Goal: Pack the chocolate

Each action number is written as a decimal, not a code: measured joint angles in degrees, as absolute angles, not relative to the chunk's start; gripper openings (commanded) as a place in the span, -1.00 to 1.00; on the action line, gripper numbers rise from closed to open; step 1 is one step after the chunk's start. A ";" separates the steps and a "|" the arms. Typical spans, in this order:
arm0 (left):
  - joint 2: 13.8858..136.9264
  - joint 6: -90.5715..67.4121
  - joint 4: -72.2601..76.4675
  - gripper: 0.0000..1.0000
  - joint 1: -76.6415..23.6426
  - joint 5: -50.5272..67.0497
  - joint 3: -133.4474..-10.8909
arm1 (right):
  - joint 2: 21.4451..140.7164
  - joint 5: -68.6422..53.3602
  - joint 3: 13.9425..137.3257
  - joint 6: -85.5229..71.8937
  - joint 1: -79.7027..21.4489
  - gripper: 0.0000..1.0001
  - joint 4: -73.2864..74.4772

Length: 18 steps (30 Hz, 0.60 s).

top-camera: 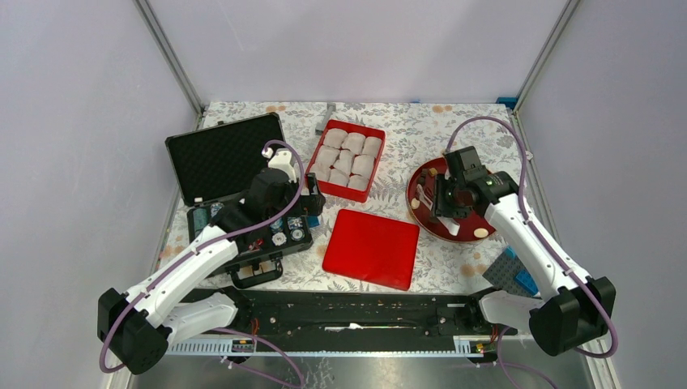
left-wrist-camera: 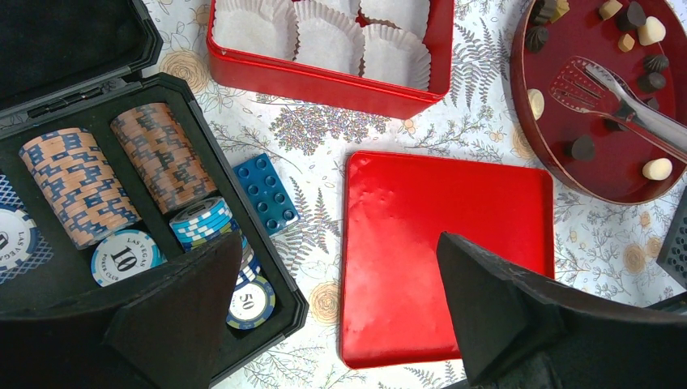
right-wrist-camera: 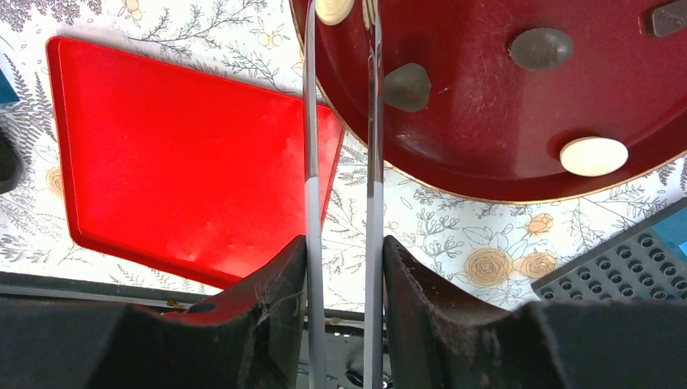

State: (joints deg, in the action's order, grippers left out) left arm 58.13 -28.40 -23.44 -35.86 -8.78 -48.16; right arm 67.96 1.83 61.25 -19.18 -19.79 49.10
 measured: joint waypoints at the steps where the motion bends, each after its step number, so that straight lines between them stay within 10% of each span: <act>1: 58.11 -28.40 -23.44 0.97 -35.86 -8.80 -48.16 | 68.12 1.83 61.23 -19.18 -19.90 -0.14 48.86; 18: 58.11 -28.47 -23.46 0.97 -35.86 -8.80 -48.14 | 70.57 2.55 60.45 -19.14 -21.71 -0.13 47.79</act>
